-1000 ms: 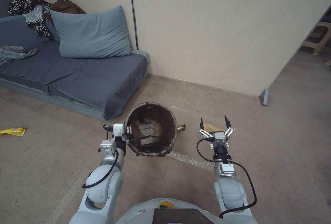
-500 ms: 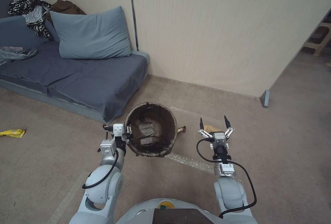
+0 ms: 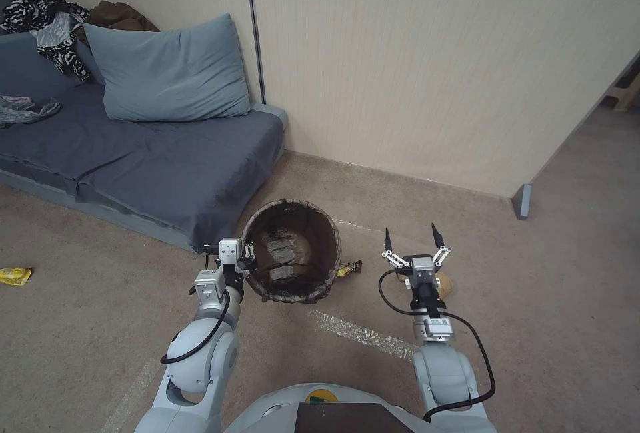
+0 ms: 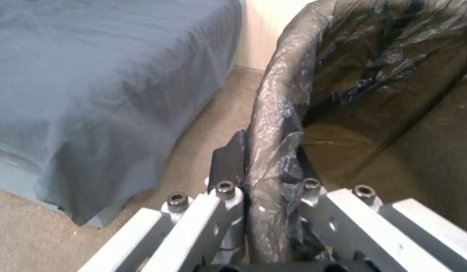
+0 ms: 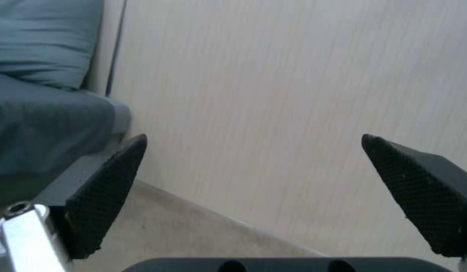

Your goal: Pick up the trash bin, then pick up the garbage from the floor and place it into the trash bin.

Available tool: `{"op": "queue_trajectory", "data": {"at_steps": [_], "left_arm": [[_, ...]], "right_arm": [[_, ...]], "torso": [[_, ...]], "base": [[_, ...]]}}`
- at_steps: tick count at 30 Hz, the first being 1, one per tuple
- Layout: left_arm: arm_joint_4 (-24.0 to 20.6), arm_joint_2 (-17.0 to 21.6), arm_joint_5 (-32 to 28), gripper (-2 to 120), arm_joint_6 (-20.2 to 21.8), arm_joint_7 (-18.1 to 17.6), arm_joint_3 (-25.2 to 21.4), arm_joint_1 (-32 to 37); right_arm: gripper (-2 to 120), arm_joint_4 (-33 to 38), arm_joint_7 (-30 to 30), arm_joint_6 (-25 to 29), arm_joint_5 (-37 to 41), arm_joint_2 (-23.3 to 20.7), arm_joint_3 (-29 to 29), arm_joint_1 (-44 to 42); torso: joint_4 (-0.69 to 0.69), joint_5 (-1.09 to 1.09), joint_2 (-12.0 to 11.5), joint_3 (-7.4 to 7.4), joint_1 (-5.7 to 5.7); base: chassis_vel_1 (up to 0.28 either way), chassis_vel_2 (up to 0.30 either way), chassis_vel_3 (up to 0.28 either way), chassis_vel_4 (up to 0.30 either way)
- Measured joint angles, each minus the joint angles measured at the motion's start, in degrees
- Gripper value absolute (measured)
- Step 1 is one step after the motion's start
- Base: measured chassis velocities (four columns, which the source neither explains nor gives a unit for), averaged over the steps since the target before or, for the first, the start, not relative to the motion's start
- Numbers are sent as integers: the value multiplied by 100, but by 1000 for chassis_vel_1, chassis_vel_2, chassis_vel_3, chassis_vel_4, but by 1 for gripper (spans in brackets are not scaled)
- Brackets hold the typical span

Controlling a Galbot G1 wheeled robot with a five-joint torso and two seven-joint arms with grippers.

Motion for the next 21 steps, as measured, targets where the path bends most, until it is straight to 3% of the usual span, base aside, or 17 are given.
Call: {"op": "queue_trajectory", "data": {"at_steps": [12,15,21], "left_arm": [[11,1,-5,6,-32,14,-4,-6],[-11,12,-25,6,-90,72,-17,-15],[-19,20,-42,6,-160,139,-42,-20]], "right_arm": [[100,-90,-146,267,-4,0,2,-7],[100,-150,76,-103,-97,-4,56,218],[100,-169,139,-219,-130,0,65,274]], "torso": [[0,0,0,-1,-1],[3,0,0,-1,-1],[-1,-1,0,-1,-1]], "base": [[0,0,0,0],[0,0,0,0],[0,0,0,0]]}}
